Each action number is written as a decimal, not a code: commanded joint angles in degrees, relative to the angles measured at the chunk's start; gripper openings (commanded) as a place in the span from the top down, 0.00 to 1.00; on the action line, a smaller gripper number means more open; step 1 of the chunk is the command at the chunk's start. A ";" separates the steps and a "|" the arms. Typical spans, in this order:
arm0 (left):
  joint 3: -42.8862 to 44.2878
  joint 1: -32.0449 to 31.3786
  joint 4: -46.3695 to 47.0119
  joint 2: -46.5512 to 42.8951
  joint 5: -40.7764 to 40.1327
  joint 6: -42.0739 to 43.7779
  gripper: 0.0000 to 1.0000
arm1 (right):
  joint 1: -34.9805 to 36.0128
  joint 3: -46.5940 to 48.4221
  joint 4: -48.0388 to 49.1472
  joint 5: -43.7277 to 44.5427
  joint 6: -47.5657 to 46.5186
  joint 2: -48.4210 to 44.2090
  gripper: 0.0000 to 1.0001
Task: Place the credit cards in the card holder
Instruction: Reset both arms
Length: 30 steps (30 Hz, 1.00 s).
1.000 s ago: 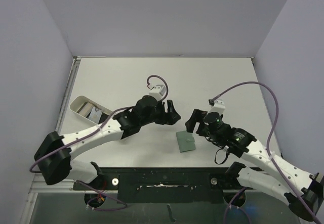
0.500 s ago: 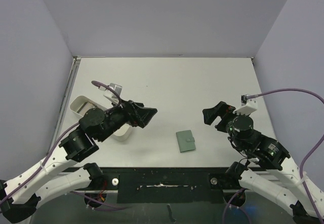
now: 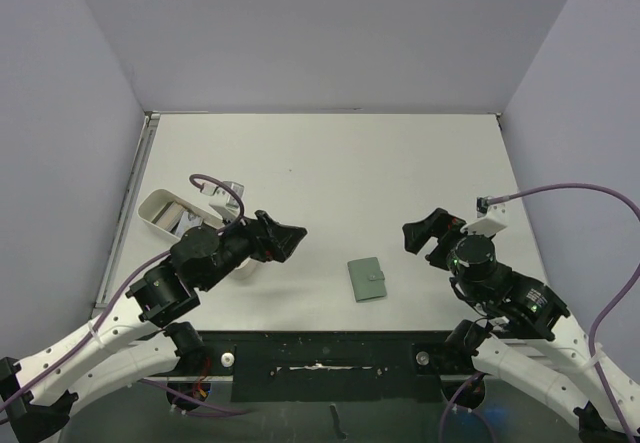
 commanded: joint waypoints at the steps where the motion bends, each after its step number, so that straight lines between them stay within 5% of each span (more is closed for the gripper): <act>1: 0.75 0.35 2.81 0.20 -4.41 -2.38 0.17 | 0.45 -0.50 1.51 1.77 1.20 -0.72 0.02; 30: 1.86 0.38 3.83 -0.97 -3.29 0.53 0.17 | 0.45 4.43 1.03 -0.15 -1.30 -0.86 0.03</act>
